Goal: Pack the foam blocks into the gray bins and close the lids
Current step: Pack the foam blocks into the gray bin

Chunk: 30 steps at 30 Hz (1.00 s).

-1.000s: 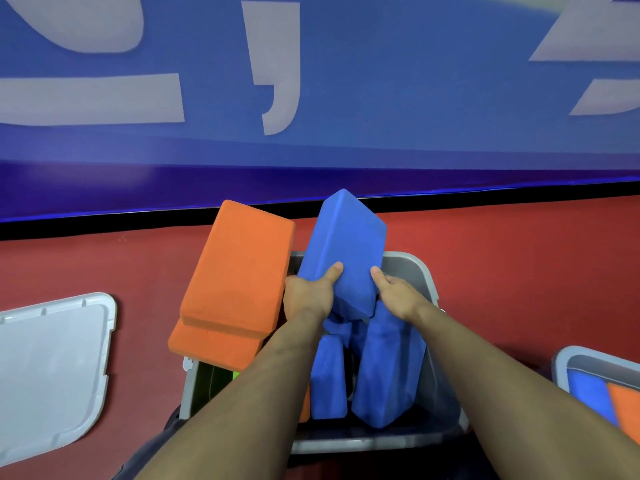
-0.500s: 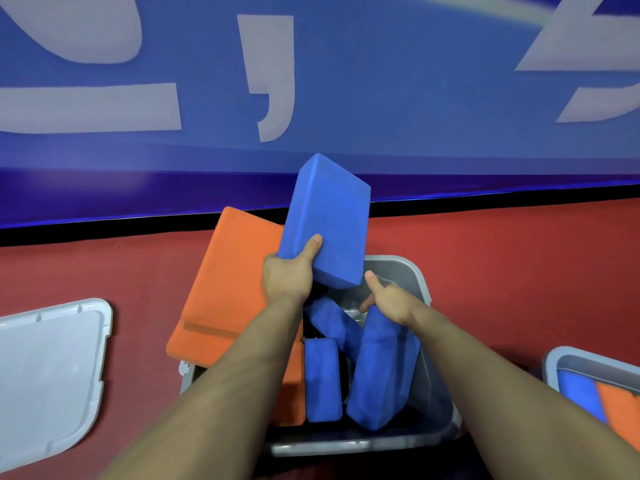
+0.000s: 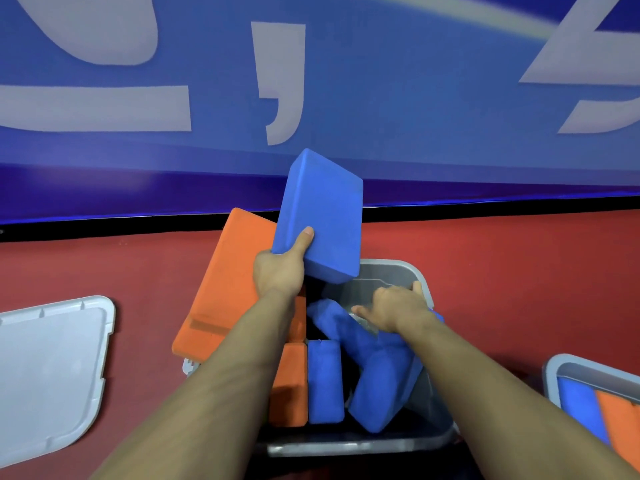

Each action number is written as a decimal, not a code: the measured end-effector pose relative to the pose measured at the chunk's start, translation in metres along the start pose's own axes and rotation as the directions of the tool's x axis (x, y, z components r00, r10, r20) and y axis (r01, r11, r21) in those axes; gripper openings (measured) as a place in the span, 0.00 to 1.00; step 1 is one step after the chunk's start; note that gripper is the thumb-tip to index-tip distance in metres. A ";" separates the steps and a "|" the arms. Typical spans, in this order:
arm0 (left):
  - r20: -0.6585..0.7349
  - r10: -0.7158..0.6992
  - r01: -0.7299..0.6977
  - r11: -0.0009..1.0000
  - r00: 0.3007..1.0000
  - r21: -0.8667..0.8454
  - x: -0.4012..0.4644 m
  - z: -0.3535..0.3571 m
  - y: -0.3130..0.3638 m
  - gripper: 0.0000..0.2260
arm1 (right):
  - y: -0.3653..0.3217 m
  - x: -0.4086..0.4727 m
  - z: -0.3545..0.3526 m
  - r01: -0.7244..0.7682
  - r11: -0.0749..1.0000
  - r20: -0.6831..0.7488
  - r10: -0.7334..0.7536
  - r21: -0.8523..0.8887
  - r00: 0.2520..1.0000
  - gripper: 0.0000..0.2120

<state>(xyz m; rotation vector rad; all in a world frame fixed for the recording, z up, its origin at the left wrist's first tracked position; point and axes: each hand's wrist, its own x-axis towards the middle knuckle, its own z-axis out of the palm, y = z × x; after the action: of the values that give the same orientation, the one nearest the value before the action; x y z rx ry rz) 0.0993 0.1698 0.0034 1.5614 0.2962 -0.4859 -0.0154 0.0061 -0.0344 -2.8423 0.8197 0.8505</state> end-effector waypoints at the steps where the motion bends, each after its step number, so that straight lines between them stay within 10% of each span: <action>1: 0.004 0.003 -0.003 1.000 1.000 -0.015 0.001 -0.002 0.001 0.30 | -0.009 0.001 0.001 -0.023 0.996 -0.023 0.021 -0.086 1.000 0.27; 7: 0.002 0.025 -0.025 0.997 1.000 -0.079 0.011 -0.008 0.012 0.29 | -0.074 0.028 0.039 -0.171 0.966 0.121 0.196 -0.193 0.973 0.26; 16: 0.012 -0.001 0.002 0.996 1.000 -0.093 0.022 -0.019 0.012 0.29 | -0.049 0.071 0.080 0.002 0.984 -0.017 0.001 0.176 1.000 0.37; 30: -0.005 -0.059 0.058 0.990 0.998 -0.126 0.031 -0.035 0.013 0.20 | -0.069 0.076 0.068 -0.014 0.980 0.004 0.014 0.197 1.000 0.45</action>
<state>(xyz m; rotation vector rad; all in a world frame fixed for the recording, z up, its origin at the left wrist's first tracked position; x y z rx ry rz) 0.1368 0.2004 -0.0004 1.4358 0.3735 -0.4972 0.0398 0.0426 -0.1384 -2.6662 0.8719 0.7291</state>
